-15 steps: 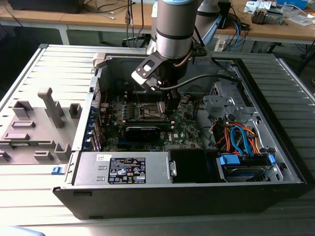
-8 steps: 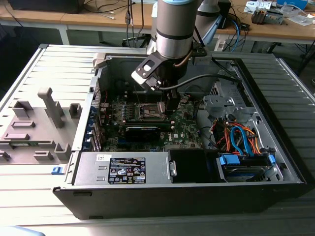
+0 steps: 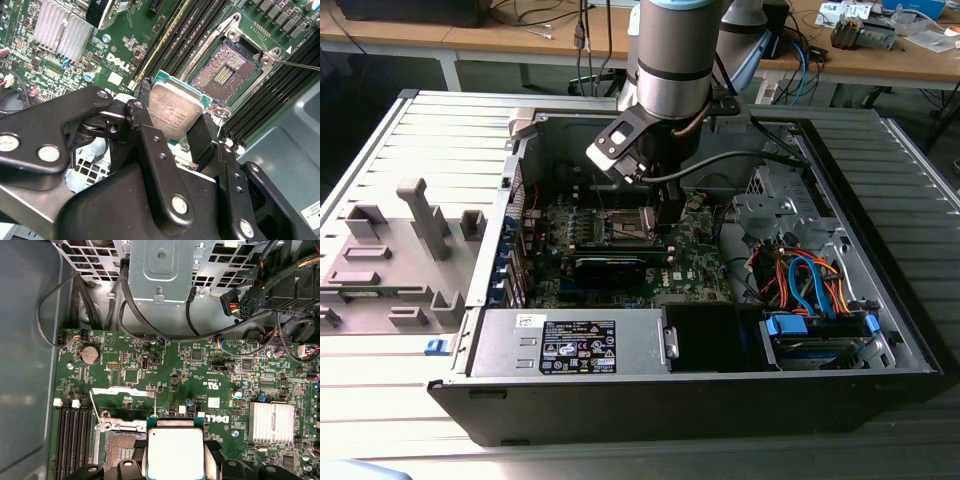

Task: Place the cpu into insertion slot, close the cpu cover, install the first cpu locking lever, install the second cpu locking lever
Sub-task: 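Place the cpu into insertion slot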

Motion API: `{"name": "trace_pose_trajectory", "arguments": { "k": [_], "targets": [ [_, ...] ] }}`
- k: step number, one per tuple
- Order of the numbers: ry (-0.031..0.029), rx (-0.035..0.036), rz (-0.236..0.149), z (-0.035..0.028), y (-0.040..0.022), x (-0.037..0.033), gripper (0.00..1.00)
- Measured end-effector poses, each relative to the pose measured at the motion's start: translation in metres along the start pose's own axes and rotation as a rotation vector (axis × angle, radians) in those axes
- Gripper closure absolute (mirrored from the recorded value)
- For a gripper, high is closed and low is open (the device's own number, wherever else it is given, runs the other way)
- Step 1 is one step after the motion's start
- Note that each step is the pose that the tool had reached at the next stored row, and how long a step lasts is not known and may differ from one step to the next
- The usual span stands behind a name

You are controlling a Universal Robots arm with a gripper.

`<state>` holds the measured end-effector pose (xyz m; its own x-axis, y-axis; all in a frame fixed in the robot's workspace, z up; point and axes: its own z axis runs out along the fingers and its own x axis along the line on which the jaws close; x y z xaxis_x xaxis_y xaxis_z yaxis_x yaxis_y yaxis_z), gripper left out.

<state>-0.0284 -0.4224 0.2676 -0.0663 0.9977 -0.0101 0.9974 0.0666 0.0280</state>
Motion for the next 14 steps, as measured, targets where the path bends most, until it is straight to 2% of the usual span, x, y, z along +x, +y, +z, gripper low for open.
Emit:
{"name": "trace_pose_trajectory", "arguments": {
  "k": [14],
  "targets": [
    [-0.0005,0.0002,0.019,0.0001,0.0,0.0,0.45]
  ]
}}
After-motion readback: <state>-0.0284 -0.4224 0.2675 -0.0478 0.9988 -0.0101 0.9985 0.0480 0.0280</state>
